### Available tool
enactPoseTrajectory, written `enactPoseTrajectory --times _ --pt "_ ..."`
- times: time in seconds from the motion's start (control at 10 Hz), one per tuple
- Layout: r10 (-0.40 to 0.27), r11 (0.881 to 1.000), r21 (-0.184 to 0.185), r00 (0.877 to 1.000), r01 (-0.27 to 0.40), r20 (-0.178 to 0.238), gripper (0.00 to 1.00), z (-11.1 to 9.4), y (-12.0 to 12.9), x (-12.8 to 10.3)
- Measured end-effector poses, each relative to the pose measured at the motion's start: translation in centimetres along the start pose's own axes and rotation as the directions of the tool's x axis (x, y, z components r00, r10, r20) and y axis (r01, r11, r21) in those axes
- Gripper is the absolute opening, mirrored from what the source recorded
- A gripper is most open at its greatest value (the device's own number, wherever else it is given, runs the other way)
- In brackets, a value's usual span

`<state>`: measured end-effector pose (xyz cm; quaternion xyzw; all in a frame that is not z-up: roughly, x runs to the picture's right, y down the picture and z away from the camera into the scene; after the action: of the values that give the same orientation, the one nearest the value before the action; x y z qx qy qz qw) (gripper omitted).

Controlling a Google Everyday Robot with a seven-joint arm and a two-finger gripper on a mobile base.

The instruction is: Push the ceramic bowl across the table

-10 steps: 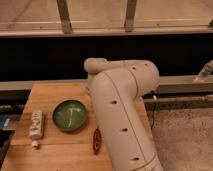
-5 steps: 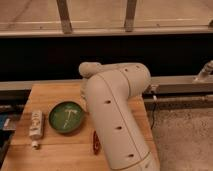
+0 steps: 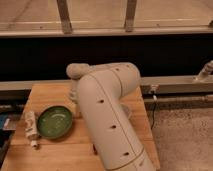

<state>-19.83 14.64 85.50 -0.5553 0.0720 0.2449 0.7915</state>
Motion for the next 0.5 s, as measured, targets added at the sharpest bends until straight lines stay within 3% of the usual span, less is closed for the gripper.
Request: enactPoseTrajectory --times 0.3,0.5 --pt "-0.087 0.996 -0.026 0.996 0.086 -0.033 0.0 0.5 2.2 -1.2" --pt "-0.108 0.994 -0.018 0.994 0.108 -0.03 0.0 0.3 3.0 -1.3"
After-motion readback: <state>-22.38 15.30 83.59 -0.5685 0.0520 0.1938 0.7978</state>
